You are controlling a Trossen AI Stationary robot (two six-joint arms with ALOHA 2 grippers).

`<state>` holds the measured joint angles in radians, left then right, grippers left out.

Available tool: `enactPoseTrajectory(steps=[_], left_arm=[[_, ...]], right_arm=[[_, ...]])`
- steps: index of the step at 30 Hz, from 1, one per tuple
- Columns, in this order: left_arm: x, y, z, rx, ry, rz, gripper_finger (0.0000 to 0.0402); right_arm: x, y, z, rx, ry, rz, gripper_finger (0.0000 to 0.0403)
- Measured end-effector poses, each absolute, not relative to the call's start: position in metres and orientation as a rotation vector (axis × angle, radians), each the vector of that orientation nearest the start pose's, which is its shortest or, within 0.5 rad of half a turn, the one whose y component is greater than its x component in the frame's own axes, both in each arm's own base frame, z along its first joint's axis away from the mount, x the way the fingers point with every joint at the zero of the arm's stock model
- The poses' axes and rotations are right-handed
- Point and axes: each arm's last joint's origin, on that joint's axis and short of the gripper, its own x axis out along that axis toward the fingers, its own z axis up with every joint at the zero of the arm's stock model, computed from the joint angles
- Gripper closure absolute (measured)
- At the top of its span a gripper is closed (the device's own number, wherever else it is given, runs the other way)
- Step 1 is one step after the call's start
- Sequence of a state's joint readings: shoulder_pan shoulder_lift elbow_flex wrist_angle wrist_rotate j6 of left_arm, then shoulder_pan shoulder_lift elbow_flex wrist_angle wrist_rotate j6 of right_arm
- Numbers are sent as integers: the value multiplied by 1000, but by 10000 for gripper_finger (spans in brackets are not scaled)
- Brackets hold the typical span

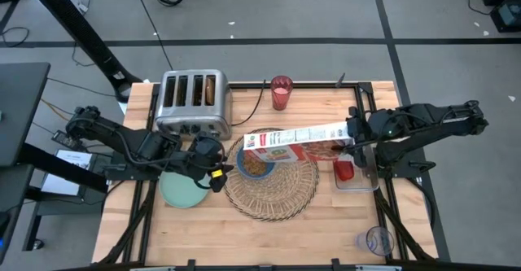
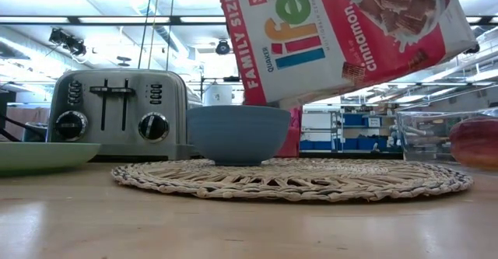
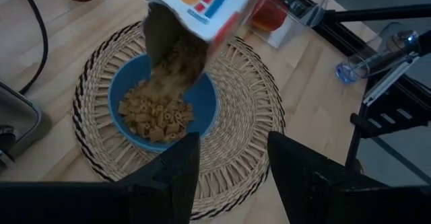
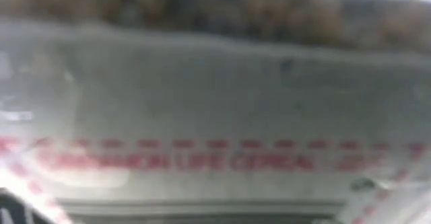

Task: Arrange a breakfast setting
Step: Pour the cereal into the bowl

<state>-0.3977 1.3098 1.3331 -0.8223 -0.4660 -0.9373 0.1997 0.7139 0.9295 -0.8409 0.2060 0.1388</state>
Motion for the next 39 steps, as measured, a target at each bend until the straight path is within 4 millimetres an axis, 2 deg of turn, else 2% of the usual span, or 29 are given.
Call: enactPoseTrajectory(steps=[39], left_arm=[[245,-89,357,-555,625,389,222]], right_arm=[[130,21,328,2,638,-28,163]])
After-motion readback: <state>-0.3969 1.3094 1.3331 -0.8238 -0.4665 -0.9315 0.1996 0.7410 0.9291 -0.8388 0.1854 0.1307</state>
